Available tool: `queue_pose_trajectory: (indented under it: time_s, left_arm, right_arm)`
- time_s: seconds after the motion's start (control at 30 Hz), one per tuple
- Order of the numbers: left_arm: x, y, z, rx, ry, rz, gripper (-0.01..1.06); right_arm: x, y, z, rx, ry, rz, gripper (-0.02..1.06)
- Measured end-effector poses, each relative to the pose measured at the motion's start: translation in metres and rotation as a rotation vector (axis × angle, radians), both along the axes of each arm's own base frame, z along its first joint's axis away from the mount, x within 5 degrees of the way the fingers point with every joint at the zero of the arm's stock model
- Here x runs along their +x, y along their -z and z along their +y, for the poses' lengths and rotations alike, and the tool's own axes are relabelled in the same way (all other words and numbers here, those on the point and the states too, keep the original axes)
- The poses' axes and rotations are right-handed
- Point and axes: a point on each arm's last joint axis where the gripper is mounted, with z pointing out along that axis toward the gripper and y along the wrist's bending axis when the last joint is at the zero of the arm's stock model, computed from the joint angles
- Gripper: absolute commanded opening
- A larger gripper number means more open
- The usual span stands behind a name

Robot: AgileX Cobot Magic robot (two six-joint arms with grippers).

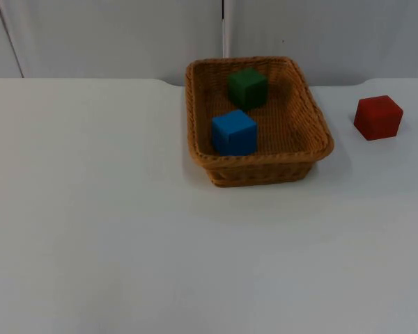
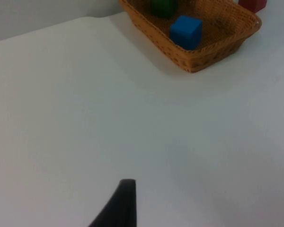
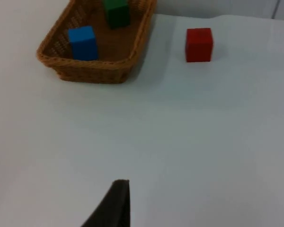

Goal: Pick up one cube with each hand and place exactly two cubes into the same basket, leaving the remaining cube outside.

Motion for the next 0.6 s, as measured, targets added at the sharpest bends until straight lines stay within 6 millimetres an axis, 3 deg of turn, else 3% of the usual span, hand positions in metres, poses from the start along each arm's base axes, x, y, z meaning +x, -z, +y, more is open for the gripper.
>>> queue_pose_trajectory:
  time_s: [0.27, 0.6]
  left_arm:
    - [0.0, 0.0, 0.0, 0.0, 0.0, 0.0, 1.05]
    - [0.0, 0.0, 0.0, 0.0, -0.002, 0.0, 1.05]
  right_arm:
    - [0.0004, 0.0, 0.0009, 0.0, 0.113, 0.0, 1.05]
    - [0.0005, 0.0, 0.001, 0.002, 0.123, 0.0, 1.05]
